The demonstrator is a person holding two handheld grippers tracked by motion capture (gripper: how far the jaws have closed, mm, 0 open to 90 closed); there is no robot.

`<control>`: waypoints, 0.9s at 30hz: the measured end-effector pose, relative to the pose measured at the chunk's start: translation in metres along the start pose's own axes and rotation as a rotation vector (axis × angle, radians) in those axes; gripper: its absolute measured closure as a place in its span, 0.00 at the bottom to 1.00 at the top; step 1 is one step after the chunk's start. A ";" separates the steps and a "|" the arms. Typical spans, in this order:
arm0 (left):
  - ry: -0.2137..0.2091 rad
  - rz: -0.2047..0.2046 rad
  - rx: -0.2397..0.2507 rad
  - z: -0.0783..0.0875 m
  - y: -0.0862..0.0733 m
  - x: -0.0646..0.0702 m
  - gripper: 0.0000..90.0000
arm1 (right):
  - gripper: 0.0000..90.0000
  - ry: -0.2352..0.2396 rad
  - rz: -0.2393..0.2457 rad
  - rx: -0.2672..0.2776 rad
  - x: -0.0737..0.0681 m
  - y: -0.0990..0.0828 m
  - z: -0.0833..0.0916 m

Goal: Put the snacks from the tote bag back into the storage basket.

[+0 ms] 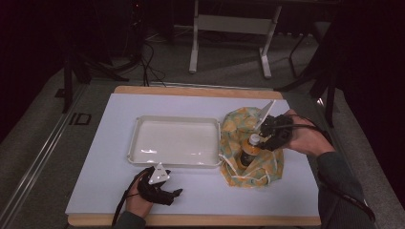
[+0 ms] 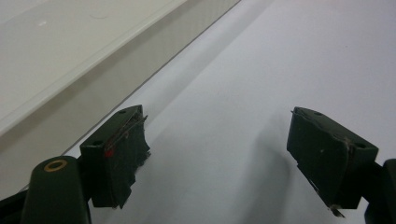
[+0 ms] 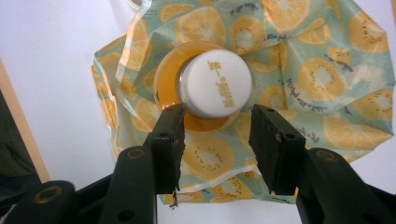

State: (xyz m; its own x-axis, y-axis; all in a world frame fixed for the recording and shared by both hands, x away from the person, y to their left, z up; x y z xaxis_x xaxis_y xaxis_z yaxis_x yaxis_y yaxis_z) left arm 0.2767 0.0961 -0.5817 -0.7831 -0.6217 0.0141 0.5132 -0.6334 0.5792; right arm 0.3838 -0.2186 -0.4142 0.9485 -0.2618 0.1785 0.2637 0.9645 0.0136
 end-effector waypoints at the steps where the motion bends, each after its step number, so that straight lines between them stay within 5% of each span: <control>1: 0.000 -0.001 0.000 0.000 0.000 0.000 0.22 | 0.60 0.004 0.000 -0.006 0.000 0.001 0.000; 14: -0.002 -0.003 -0.002 0.000 0.000 0.000 0.22 | 0.58 0.069 0.011 -0.042 0.000 0.017 -0.005; 27: -0.002 -0.004 -0.001 0.000 0.000 0.000 0.22 | 0.63 0.085 0.026 -0.086 0.004 0.025 -0.002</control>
State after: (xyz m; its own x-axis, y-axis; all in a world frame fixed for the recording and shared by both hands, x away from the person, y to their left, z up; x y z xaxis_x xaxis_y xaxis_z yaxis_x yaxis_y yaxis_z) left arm 0.2766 0.0959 -0.5817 -0.7857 -0.6185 0.0133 0.5106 -0.6363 0.5783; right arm 0.3949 -0.1957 -0.4154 0.9658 -0.2421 0.0931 0.2494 0.9655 -0.0755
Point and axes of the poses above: each handheld gripper's, and its own axes: z roughly backward along the jaws, y roughly out of its top, x roughly to its right, the point moved 6 cm from there along -z, roughly forward along the jaws, and after that the axes turned 13 degrees about -x, right-handed, at the moved point
